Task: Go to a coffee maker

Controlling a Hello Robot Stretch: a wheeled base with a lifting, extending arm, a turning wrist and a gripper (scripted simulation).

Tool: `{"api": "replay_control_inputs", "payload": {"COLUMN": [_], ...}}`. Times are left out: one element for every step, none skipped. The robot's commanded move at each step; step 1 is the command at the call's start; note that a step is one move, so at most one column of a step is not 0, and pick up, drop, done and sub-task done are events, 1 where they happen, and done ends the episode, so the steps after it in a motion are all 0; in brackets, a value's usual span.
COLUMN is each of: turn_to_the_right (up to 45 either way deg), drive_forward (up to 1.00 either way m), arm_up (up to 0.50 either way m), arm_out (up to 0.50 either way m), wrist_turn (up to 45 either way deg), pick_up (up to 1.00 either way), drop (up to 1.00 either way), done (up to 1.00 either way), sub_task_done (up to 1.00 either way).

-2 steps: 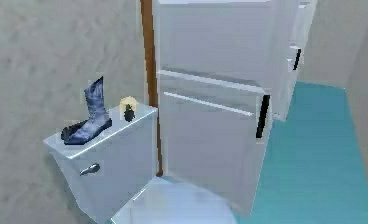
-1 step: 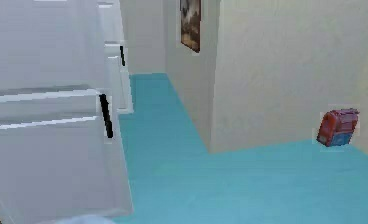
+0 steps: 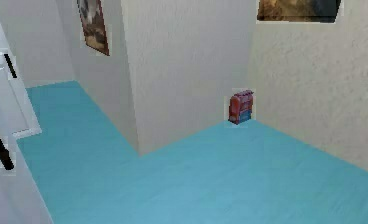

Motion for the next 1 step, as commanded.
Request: {"api": "replay_control_inputs", "payload": {"turn_to_the_right": [0.0], "drive_forward": [0.35], "arm_up": [0.00], "arm_out": [0.00], "wrist_turn": [0.0], "pick_up": [0.00], "drop": [0.00], "done": [0.00], "sub_task_done": [0.00]}}
